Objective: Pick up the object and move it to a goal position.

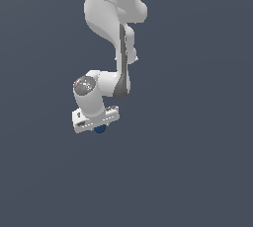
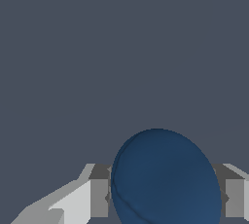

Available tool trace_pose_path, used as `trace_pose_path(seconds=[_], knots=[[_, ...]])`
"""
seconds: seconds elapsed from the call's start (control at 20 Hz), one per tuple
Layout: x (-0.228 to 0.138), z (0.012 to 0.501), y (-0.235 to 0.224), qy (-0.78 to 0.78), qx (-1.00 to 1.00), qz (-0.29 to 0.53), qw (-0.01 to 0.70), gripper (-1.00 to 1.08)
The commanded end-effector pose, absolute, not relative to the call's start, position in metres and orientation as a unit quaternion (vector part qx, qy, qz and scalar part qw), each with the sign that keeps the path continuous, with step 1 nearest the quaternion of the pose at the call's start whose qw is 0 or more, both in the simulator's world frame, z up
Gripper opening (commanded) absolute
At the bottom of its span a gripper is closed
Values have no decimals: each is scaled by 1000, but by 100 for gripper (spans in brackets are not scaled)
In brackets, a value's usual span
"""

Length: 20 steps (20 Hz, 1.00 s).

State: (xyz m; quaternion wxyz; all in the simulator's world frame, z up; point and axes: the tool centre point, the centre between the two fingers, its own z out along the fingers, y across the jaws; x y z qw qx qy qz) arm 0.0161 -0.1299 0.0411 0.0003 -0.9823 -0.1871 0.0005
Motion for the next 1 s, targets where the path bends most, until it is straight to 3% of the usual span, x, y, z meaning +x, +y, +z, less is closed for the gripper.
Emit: trace_pose_path(seconds=[0.0,0.45,0.95], knots=[[24,46,-143,-187,-982,0,0,-100],[50,61,-188,-187,-982,0,0,-100],[60,66,-202,-187,-982,0,0,-100]])
